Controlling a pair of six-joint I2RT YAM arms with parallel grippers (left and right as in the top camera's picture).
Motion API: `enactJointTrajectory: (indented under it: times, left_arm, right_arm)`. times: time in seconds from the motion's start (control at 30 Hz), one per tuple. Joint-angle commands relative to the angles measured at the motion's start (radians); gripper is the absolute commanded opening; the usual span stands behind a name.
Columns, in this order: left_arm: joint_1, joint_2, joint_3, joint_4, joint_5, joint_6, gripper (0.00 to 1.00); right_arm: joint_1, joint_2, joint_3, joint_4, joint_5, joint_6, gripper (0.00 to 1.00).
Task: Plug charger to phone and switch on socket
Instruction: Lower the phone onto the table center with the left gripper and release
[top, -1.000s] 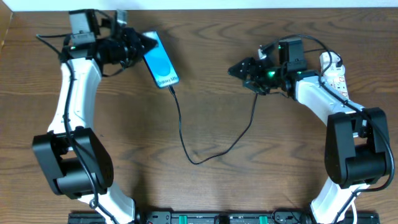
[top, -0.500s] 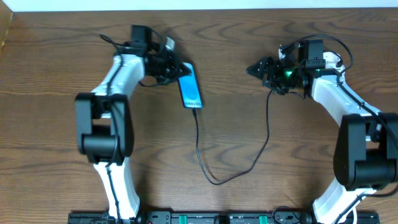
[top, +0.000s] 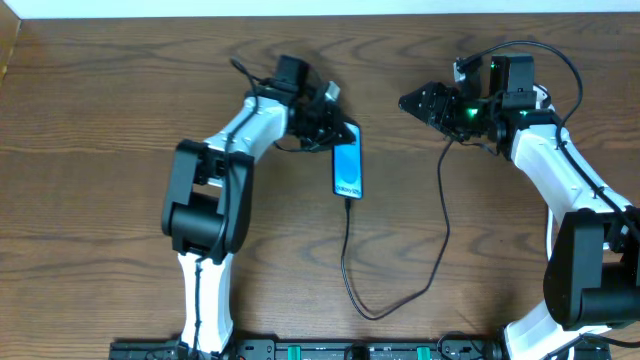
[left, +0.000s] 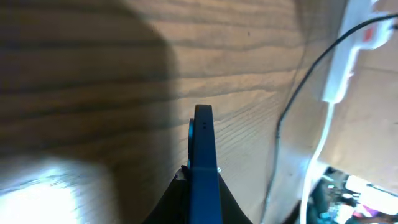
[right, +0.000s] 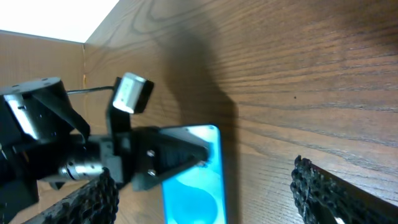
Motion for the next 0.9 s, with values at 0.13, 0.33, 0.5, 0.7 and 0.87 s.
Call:
enactJointTrajectory:
  times: [0.13, 0.33, 0.5, 0.7, 0.87]
  left_arm:
    - [-0.047, -0.008, 0.012, 0.003, -0.183, -0.070, 0.08]
    - [-0.047, -0.008, 0.012, 0.023, -0.235, -0.111, 0.08]
    - [-0.047, -0.008, 0.012, 0.022, -0.235, -0.110, 0.17]
    - [-0.047, -0.008, 0.012, 0.022, -0.235, -0.111, 0.25]
    - [-0.047, -0.008, 0.012, 0.018, -0.248, -0.110, 0.26]
  right_arm:
    - [0.003, -0.018, 0.005, -0.005, -0.010, -0.024, 0.88]
    - [0.007, -0.018, 0.005, -0.009, -0.006, -0.024, 0.88]
    - [0.007, -0.018, 0.005, -0.009, -0.006, -0.025, 0.88]
    - [0.008, -0.018, 0.005, -0.010, 0.002, -0.025, 0.88]
    - [0.009, -0.018, 0.005, -0.010, 0.002, -0.028, 0.87]
